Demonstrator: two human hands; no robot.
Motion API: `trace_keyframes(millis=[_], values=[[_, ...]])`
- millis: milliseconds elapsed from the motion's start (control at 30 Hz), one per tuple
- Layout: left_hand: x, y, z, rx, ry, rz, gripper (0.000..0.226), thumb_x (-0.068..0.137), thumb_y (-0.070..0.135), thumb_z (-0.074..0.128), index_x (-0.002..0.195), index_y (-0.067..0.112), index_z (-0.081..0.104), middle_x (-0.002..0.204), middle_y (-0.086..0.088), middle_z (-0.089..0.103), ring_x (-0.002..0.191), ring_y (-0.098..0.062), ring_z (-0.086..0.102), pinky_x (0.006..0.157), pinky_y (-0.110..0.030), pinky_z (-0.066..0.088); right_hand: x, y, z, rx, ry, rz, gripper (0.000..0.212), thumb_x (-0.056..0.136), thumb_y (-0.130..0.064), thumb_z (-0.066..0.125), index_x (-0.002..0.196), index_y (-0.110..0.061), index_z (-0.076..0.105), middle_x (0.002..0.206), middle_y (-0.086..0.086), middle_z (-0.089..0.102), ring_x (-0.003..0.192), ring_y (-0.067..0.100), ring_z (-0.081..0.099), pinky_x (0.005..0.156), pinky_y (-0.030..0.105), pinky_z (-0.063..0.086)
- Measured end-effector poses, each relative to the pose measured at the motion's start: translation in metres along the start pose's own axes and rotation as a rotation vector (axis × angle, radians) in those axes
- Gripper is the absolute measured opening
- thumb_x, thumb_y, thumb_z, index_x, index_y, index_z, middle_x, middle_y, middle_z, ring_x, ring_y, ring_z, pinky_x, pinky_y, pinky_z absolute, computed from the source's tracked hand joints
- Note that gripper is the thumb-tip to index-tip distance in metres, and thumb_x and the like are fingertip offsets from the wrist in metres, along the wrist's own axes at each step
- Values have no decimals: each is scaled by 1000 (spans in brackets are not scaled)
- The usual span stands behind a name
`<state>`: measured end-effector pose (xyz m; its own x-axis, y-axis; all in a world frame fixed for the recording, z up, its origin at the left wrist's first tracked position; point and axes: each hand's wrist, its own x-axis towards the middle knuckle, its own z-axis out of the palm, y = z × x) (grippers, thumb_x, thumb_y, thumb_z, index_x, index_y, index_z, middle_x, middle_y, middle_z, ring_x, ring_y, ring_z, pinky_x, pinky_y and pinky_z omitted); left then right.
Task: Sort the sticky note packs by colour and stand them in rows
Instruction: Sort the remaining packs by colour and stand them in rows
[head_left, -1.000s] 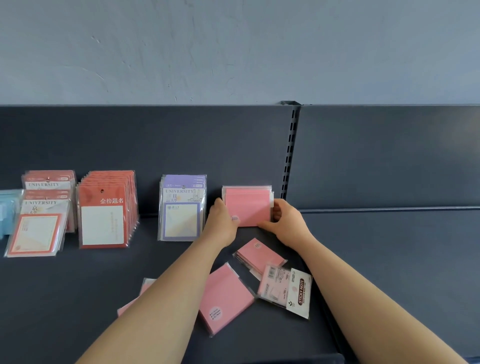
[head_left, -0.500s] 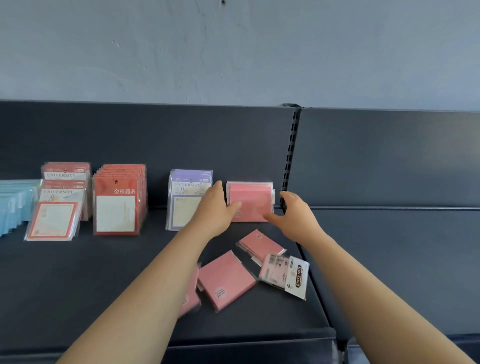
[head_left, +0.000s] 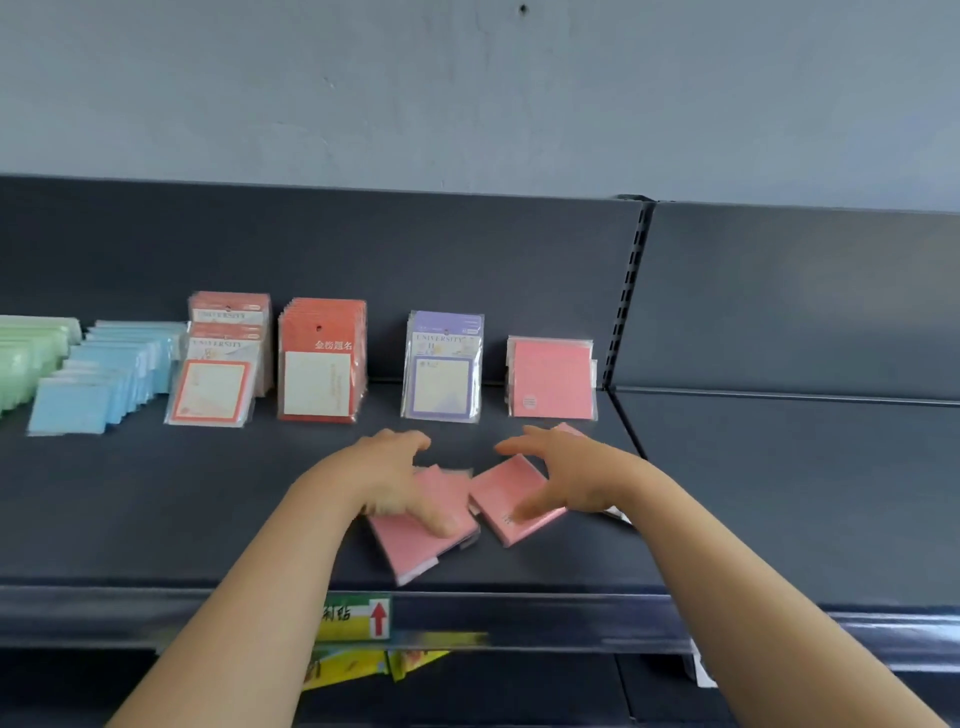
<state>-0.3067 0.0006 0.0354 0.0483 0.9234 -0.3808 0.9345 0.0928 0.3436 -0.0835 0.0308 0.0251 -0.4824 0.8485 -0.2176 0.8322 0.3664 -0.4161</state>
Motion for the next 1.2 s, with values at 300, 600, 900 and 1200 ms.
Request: trace_keyframes(millis=[300, 600, 900, 1200], values=[[-17, -16, 8, -60, 104, -100, 116, 52, 60, 87, 143, 16, 30, 142, -5, 27, 113, -23, 49, 93, -35, 44, 5, -15, -3, -98, -45, 63, 74, 77, -38, 77, 142, -27, 43, 141, -9, 43, 130, 17, 41, 107, 33, 34], [-19, -29, 1, -179, 202, 42, 74, 65, 36, 88, 127, 27, 49, 123, 3, 53, 100, -15, 54, 76, -29, 47, 1, -6, -4, 216, 115, 55, 25, 84, -27, 71, 107, -24, 61, 105, -7, 61, 88, 14, 56, 77, 27, 44], [-5, -10, -11, -712, 400, 210, 64, 81, 4, 73, 134, 24, 44, 98, 10, 62, 89, -11, 63, 77, -33, 54, 0, 11, -15, 1097, 380, 51, 29, 87, -3, 65, 115, 0, 57, 110, 18, 69, 93, 29, 68, 90, 45, 55], [23, 37, 3, -1013, 481, 311, 29, 94, 20, 59, 123, 26, 56, 110, 13, 63, 102, -6, 61, 92, -29, 50, 9, 6, -5, 1131, 378, 32, 43, 83, 2, 70, 121, -16, 61, 106, 15, 66, 82, 19, 70, 66, 27, 58]])
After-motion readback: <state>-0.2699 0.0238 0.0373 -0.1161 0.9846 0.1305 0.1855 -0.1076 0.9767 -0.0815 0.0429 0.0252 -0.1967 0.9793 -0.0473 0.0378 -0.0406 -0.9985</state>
